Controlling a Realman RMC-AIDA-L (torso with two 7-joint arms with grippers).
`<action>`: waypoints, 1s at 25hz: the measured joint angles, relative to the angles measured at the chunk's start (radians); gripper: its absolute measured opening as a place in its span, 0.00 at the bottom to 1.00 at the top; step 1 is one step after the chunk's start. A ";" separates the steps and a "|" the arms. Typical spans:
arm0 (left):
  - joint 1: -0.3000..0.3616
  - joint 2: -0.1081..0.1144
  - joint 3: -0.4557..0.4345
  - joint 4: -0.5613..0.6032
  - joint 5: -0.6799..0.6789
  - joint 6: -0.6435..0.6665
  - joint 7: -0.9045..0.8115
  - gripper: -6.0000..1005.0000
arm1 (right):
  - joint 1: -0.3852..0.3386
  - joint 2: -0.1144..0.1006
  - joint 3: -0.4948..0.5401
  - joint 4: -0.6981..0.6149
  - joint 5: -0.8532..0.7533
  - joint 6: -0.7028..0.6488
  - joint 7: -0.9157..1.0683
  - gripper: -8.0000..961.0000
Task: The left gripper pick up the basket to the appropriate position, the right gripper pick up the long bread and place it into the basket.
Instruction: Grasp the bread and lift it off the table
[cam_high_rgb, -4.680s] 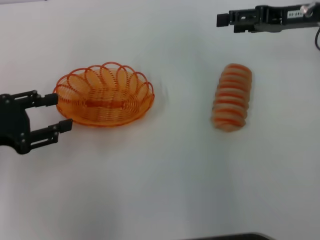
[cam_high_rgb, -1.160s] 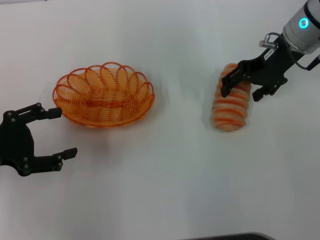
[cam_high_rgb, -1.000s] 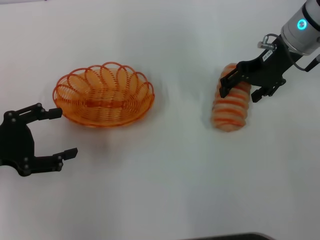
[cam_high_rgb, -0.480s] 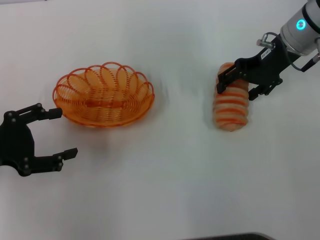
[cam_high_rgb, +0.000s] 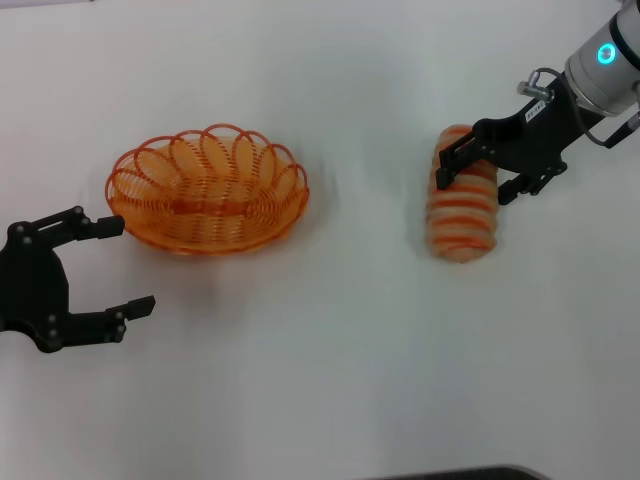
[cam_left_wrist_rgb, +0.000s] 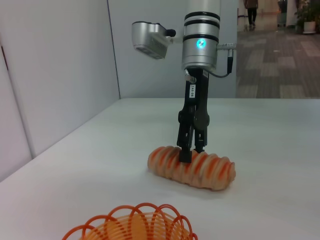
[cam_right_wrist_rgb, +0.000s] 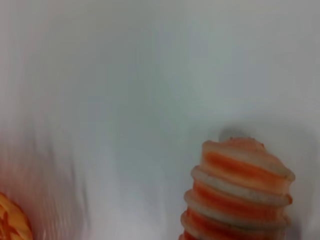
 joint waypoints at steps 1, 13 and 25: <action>0.000 0.000 0.000 0.000 0.000 0.000 0.000 0.87 | 0.000 0.000 0.001 0.000 0.000 0.000 0.000 0.97; 0.000 0.000 0.000 0.000 0.000 0.000 0.000 0.87 | 0.008 0.003 0.005 0.022 0.000 0.025 0.000 0.73; 0.000 0.002 -0.007 -0.001 0.000 -0.001 0.000 0.86 | 0.009 0.008 -0.011 0.016 0.000 0.044 -0.006 0.62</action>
